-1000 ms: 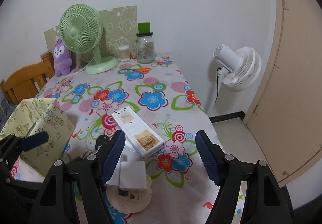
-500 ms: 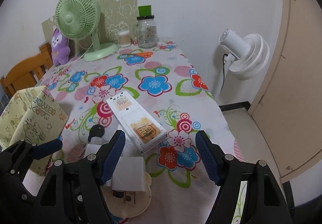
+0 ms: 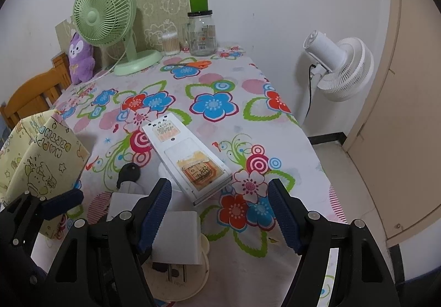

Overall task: Organize rigid objects
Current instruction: 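Move the right gripper down toward the white wall charger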

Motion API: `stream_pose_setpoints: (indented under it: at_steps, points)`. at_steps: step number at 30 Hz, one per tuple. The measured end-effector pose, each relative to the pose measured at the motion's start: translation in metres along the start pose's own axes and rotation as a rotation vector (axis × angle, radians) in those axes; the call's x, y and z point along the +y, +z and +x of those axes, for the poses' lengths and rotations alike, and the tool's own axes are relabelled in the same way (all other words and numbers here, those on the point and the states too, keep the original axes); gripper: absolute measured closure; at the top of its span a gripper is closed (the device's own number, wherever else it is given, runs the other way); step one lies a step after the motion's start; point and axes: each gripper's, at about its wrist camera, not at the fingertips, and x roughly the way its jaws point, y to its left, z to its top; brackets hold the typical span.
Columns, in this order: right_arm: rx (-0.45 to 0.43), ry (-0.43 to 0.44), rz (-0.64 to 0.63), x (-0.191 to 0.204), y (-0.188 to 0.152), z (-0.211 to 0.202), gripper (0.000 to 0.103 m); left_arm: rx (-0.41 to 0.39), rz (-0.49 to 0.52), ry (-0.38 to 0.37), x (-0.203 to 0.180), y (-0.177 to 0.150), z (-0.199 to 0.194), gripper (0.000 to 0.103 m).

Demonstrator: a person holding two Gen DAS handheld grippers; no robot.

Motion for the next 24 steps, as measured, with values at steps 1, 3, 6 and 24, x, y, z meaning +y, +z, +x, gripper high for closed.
stream_pose_setpoints:
  at_steps: [1, 3, 6, 24]
  points:
    - [0.002, 0.0, 0.001, 0.0, -0.001, 0.001, 0.028, -0.001, -0.012, 0.008, 0.001, 0.001, 0.001, 0.006]
    - [0.005, 0.0, 0.002, 0.0, -0.001, 0.002, 0.028, -0.005, -0.018, 0.016, 0.001, 0.002, 0.003, 0.006]
    - [0.011, 0.004, 0.004, 0.0, -0.002, 0.004, 0.028, -0.002, 0.003, 0.026, -0.002, 0.002, 0.009, 0.011]
    - [0.052, 0.009, 0.076, -0.002, -0.022, 0.003, 0.027, 0.011, 0.007, -0.006, -0.001, -0.007, 0.014, 0.048]
